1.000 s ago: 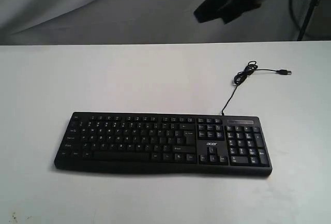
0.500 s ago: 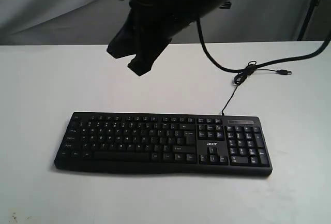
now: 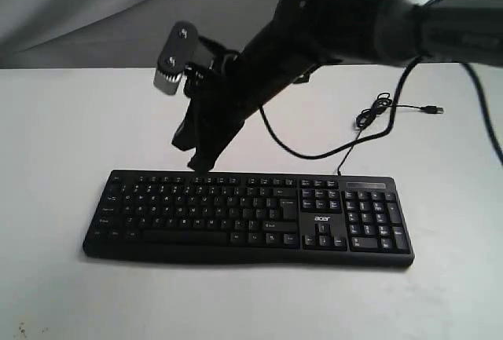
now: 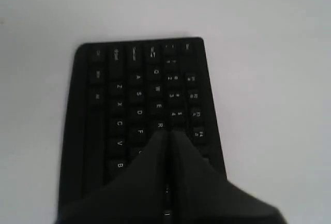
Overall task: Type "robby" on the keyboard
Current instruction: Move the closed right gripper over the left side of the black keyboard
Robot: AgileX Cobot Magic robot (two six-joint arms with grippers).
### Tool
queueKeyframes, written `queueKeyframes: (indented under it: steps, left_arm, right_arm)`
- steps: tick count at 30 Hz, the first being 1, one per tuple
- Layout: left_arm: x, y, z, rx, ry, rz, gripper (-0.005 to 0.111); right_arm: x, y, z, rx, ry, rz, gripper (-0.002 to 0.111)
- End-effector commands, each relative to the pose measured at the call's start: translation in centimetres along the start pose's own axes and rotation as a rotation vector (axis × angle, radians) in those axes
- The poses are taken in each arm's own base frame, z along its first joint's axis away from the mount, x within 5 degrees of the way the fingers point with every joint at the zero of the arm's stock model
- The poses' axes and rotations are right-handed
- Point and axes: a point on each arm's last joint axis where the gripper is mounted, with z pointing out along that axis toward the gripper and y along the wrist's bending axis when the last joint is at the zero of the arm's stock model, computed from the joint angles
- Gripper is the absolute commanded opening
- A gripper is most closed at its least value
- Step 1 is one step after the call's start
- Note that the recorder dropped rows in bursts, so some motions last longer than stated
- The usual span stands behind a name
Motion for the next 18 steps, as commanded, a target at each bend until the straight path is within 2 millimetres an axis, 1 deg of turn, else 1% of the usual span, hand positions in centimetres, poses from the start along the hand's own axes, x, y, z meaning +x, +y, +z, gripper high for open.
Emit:
queueKeyframes:
  steps: [1,4,7,13,18]
  left_arm:
    - [0.1,0.0,0.0,0.005,-0.005,0.003,0.000]
    - [0.1,0.0,0.0,0.005,-0.005,0.003,0.000]
    - [0.1,0.0,0.0,0.005,-0.005,0.003,0.000]
    - [0.1,0.0,0.0,0.005,-0.005,0.003,0.000]
    - [0.1,0.0,0.0,0.005,-0.005,0.003,0.000]
  right_arm:
    - [1.1,0.3,3.6,-0.013,0.049,-0.004,0.000]
    - [1.2,0.9,4.9,-0.014,0.062,-0.021,0.000]
    - [0.7,1.5,5.6,-0.003,0.072,-0.069,0.000]
    - [0.1,2.1,5.9,0.009,0.057,-0.117,0.000]
    - [-0.5,2.0,6.0,0.048,0.035,-0.144,0.000]
